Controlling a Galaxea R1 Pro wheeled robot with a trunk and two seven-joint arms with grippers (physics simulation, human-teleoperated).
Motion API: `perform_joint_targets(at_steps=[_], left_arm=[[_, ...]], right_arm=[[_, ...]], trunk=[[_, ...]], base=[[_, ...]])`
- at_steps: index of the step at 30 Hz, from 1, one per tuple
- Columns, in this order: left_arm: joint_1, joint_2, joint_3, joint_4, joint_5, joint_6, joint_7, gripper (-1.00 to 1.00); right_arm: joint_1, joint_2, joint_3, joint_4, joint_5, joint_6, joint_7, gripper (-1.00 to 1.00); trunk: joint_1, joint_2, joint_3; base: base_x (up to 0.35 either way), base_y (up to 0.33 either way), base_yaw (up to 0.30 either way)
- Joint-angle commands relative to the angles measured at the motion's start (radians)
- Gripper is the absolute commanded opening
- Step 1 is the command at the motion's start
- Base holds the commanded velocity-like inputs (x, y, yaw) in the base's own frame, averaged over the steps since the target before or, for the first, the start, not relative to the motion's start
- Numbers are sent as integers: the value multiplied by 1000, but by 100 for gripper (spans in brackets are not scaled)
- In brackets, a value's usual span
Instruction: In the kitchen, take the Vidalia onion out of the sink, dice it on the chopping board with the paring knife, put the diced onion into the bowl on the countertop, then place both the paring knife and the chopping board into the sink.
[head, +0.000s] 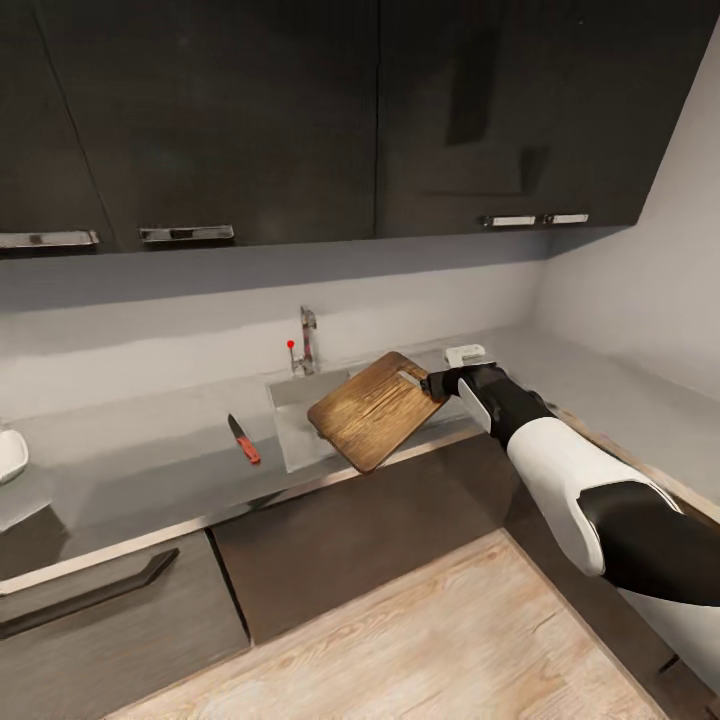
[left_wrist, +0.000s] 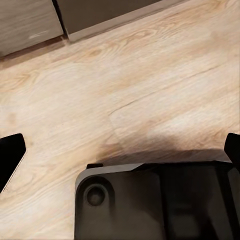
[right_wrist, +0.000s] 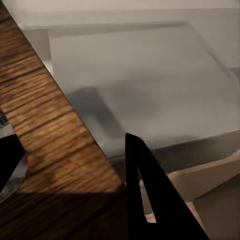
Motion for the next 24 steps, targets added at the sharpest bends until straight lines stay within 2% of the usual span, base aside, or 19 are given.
perform_joint_targets(at_steps=[1,13,19,24], left_arm=[[0,-1,5,-1,-10,-3,-4,100],[0,-1,5,1,-10,-3,-4,100],[0,-1,5,1,-10,-3,-4,100],[0,-1,5,6,-10,-3,-4,100]], right_arm=[[-1,0,5,-1,-7,5,-2,-100],[-1,0,5,7,-9,2,-3,-100],[-1,0,5,16,-40,-19,-1,-100],[-1,0,5,27,-68,-23,-2,-100]], trunk=[[1,-2,-2],[1,-2,-2],[1,-2,-2],[1,-2,-2]], base=[[-14,301,0],[-2,306,0],[0,307,24],[0,307,229]])
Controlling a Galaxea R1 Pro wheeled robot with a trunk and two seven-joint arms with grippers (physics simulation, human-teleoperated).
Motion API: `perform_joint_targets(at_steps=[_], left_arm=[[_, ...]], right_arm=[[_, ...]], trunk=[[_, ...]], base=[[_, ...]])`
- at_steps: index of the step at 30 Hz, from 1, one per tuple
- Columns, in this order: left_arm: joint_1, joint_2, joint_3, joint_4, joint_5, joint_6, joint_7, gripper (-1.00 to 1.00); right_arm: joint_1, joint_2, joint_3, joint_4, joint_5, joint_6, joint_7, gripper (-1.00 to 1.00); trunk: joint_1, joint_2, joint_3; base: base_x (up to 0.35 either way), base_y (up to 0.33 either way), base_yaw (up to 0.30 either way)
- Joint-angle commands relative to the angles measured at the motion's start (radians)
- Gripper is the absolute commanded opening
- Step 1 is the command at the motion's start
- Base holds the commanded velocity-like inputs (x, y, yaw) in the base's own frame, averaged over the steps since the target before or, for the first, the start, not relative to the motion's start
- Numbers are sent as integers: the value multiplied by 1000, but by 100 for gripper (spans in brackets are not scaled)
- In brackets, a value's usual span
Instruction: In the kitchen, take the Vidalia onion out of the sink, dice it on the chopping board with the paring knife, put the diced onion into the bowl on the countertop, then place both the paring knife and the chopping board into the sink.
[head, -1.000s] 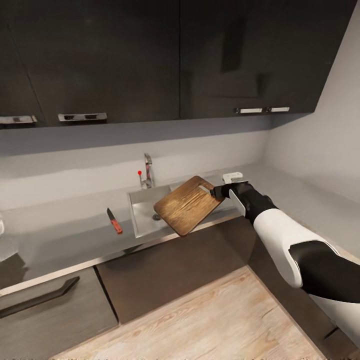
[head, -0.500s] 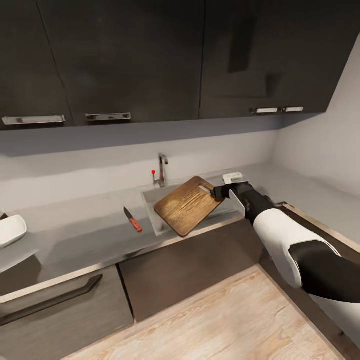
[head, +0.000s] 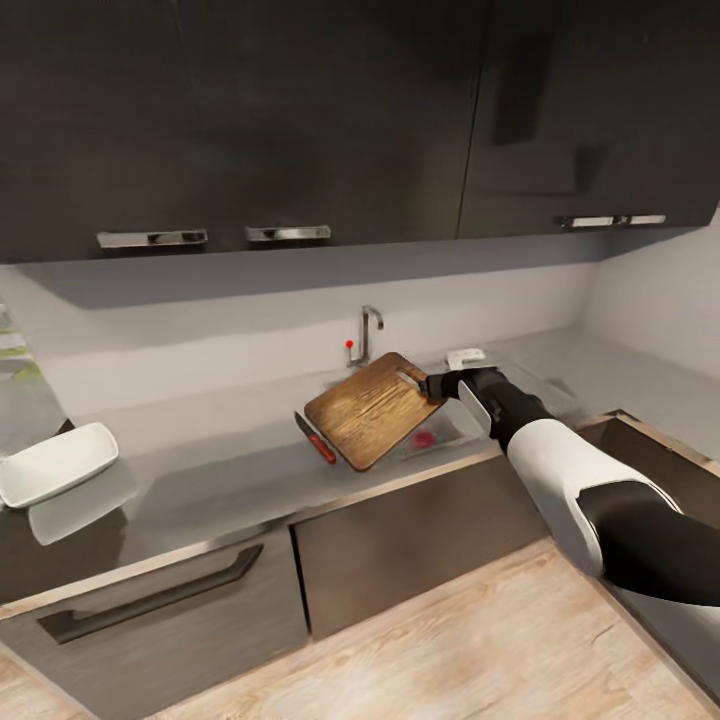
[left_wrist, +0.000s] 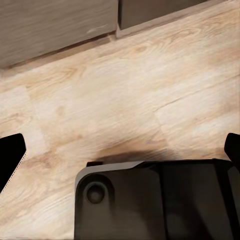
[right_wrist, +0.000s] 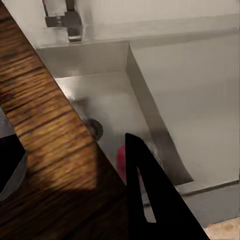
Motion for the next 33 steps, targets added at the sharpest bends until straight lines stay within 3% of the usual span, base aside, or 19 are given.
perform_joint_targets(at_steps=[1,11,20,23,26,33], left_arm=[[0,-1,5,0,-10,-3,-4,100],[0,-1,5,0,-10,-3,-4,100],[0,-1,5,0,-10,-2,-4,100],[0,-1,5,2,-10,-2,-4,100],[0,-1,5,21,-9,-1,-4,100],[0,-1,5,31,-10,-1,-4,100]], right_arm=[[-1,-1,6,-1,-13,4,-4,-100],[-1,-2,5,0,-16,4,-5,-100],[-1,-2,-2,0,-16,4,-22,-100],[-1,0,-40,0,-17,2,-94,-100],[-1,8,-115,2,-19,-38,-190,-100],[-1,16,-137,21,-19,-74,-232,-100]], trunk=[[1,-2,-2],[1,-2,-2],[1,-2,-2],[1,-2,-2],[1,-2,-2],[1,-2,-2]], base=[[0,307,265],[0,307,268],[0,307,43],[0,295,1],[0,292,0],[0,226,0]])
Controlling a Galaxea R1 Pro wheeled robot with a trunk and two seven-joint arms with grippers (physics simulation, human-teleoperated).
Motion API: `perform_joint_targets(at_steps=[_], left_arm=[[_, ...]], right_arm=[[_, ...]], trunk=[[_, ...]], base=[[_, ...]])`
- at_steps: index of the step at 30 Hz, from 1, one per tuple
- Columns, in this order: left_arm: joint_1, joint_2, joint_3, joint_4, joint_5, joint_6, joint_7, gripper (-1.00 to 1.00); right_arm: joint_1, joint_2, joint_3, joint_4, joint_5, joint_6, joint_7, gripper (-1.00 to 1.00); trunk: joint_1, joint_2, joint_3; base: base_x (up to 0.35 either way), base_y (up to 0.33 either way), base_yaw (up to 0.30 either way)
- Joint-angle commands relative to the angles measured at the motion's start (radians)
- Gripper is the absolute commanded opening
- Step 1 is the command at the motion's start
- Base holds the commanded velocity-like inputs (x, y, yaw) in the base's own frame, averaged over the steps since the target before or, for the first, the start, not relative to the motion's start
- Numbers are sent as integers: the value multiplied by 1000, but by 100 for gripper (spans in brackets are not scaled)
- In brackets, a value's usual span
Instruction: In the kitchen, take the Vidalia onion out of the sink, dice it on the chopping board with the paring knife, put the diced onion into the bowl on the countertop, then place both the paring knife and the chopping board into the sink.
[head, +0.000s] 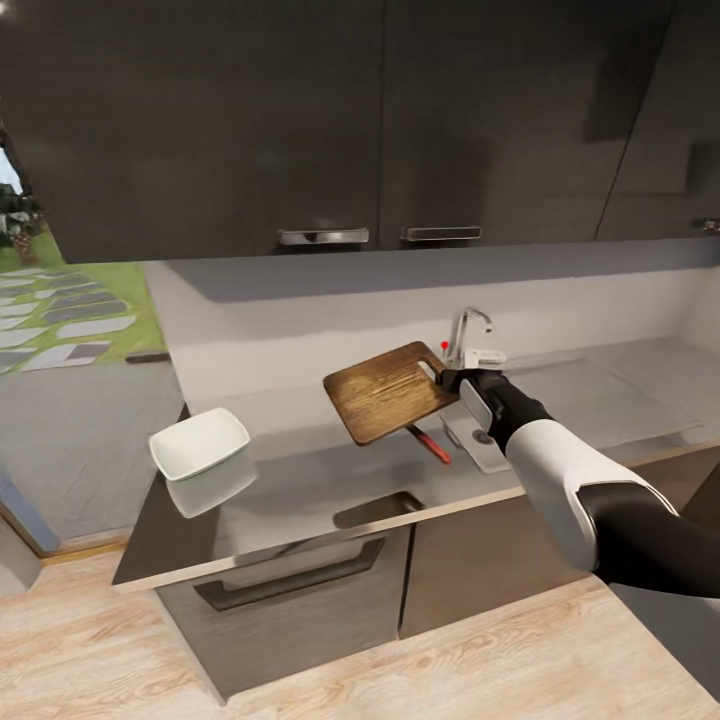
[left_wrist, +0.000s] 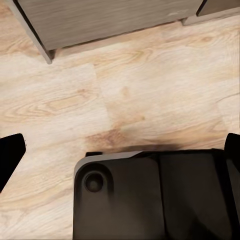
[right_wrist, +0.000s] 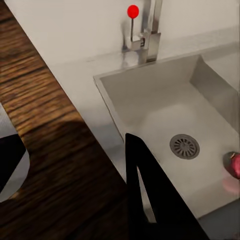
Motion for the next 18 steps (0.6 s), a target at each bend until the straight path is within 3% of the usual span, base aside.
perform_joint_targets(at_steps=[1,18], left_arm=[[0,-1,5,-1,-10,-2,-4,100],[0,-1,5,17,-11,-2,-4,100]], right_arm=[[-1,2,6,-1,-9,4,-10,-100],[-1,9,4,2,-9,3,-53,-100]], trunk=[[1,-2,-2],[1,-2,-2]], base=[[0,63,0],[0,6,0]])
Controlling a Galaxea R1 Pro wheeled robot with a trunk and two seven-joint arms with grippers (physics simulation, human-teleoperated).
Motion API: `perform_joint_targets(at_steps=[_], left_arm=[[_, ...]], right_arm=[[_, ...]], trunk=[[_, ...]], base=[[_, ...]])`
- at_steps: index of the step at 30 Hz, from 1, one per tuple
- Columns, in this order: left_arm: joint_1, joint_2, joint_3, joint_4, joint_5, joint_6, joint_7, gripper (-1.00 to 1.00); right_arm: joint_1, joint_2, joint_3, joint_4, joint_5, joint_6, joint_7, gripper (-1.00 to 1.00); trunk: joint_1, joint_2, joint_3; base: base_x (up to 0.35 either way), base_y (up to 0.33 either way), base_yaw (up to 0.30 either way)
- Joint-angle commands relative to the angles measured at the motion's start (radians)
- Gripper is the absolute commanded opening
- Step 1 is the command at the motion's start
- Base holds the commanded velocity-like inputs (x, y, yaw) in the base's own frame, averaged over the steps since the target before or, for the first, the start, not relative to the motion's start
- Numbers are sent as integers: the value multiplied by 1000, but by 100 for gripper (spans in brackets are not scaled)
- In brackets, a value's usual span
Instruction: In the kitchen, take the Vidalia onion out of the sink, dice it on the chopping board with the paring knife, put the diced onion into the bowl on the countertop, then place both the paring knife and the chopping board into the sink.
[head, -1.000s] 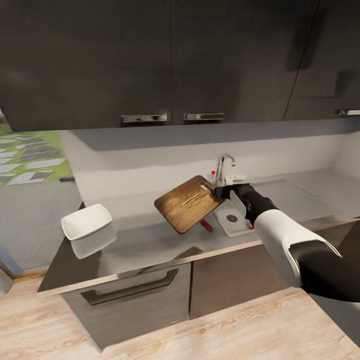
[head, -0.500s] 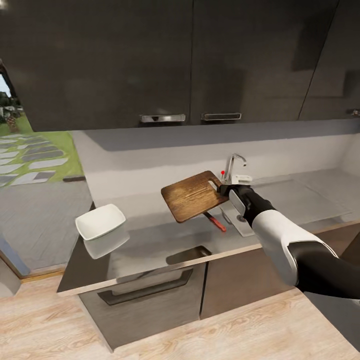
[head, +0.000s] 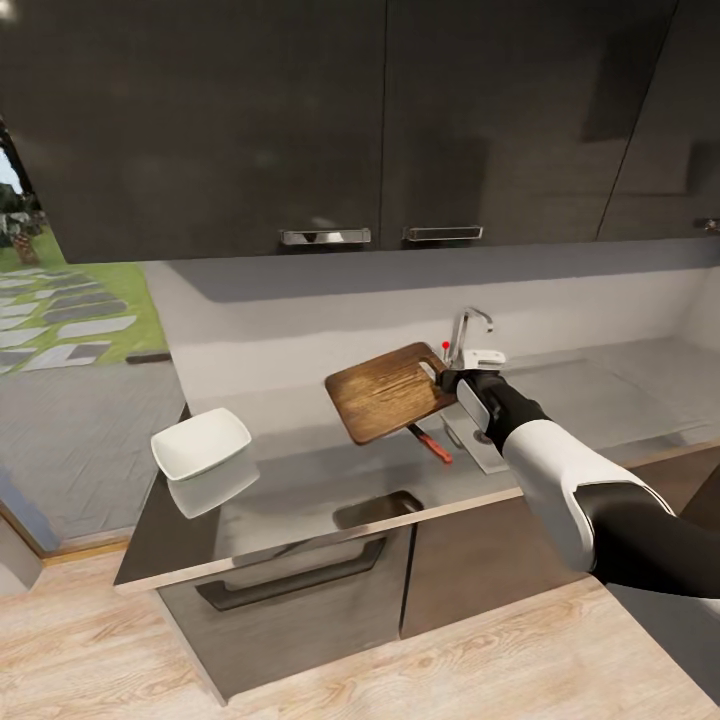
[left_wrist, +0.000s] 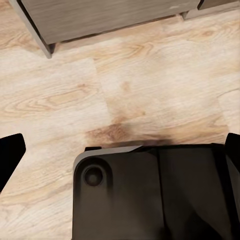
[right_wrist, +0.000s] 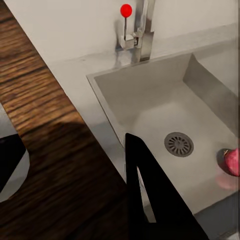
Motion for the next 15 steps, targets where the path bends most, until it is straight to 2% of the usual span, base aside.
perform_joint_targets(at_steps=[1,8,10,14,15], left_arm=[[0,-1,5,1,-10,-2,-4,100],[0,-1,5,5,-10,-2,-4,100],[0,-1,5,5,-10,-2,-4,100],[0,1,7,5,-10,-2,-4,100],[0,2,7,5,-10,-2,-4,100]], right_arm=[[-1,0,6,-2,-11,4,-25,-100],[-1,2,6,2,-17,3,-81,-100],[-1,2,6,11,-38,2,-94,-100],[-1,5,7,38,-129,-34,-128,-100],[-1,5,7,42,-138,-44,-133,-100]], trunk=[[1,-2,-2],[1,-2,-2],[1,-2,-2],[1,-2,-2],[1,-2,-2]], base=[[0,0,0],[0,9,0],[0,149,0],[0,242,0],[0,276,0]])
